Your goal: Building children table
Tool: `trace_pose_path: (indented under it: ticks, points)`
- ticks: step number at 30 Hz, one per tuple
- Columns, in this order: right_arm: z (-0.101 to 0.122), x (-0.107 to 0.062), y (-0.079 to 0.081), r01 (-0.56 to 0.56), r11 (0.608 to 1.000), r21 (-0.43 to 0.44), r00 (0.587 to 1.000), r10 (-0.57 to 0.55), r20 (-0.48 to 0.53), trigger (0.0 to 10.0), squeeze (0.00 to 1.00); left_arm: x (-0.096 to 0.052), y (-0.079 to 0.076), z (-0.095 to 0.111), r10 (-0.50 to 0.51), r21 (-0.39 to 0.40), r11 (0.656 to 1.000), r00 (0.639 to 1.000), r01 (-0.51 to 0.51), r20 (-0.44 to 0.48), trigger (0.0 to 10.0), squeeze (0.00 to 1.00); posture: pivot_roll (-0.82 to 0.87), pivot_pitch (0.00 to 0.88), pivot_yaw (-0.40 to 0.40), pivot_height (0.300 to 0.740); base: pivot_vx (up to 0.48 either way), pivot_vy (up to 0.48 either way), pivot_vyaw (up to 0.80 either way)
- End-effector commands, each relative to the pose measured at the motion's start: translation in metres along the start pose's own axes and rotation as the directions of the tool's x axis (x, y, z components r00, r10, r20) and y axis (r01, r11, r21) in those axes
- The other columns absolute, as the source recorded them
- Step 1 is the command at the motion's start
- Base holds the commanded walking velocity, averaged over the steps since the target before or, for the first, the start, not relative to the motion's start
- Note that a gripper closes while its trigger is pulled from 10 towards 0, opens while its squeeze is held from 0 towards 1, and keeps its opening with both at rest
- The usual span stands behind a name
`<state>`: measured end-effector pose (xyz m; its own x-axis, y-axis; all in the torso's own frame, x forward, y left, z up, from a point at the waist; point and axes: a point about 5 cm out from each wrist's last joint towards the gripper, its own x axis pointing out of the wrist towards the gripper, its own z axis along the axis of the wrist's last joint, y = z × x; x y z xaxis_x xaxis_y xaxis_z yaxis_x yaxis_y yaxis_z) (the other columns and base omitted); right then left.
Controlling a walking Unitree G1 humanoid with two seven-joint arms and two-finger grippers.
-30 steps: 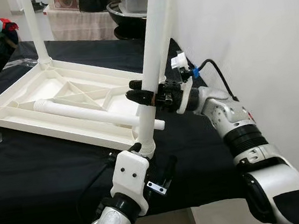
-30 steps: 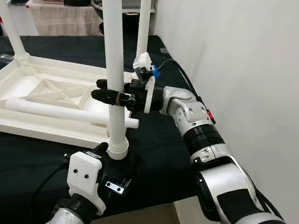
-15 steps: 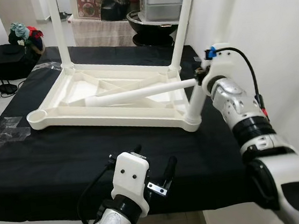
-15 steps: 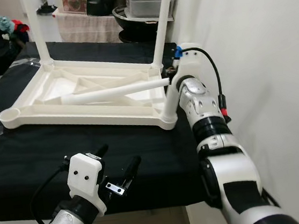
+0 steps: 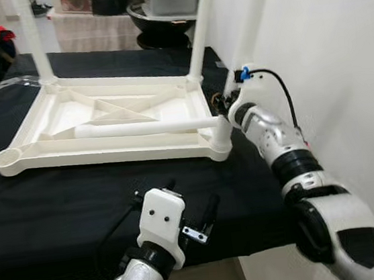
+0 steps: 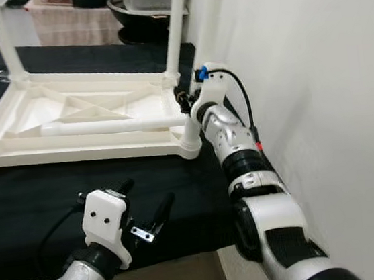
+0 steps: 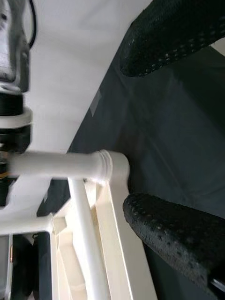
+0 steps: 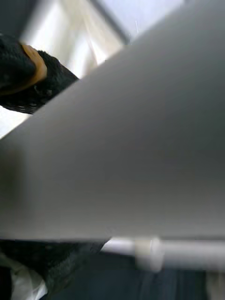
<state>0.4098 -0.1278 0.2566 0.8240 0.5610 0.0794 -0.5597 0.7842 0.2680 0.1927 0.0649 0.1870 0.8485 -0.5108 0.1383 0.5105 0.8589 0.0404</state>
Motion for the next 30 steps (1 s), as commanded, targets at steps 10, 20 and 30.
trace_pose_path:
  ticks: [10, 20, 30]
  points:
    - [-0.005, -0.037, 0.035, -0.693, 0.718, -0.066, 0.721, 0.686, -0.096, 10.0, 0.00, -0.001, -0.004, -0.002, -0.008, -0.004, 1.000, 1.000, 0.008, -0.011, 10.0, 0.00, 0.07, 0.113, -0.148, 0.740, 0.000, 0.000, 0.00]
    - [-0.007, -0.034, 0.034, -0.720, 0.693, -0.049, 0.694, 0.716, -0.078, 0.0, 0.00, -0.001, -0.004, -0.002, -0.011, -0.002, 1.000, 1.000, 0.011, -0.011, 10.0, 0.00, 0.07, 0.106, -0.147, 0.740, 0.000, 0.000, 0.00]
    - [-0.005, -0.027, 0.025, -0.604, 0.789, -0.115, 0.796, 0.603, -0.049, 0.0, 0.00, -0.001, -0.004, -0.003, -0.011, 0.002, 1.000, 1.000, 0.011, -0.012, 10.0, 0.00, 0.08, 0.104, -0.149, 0.740, 0.000, 0.000, 0.00]
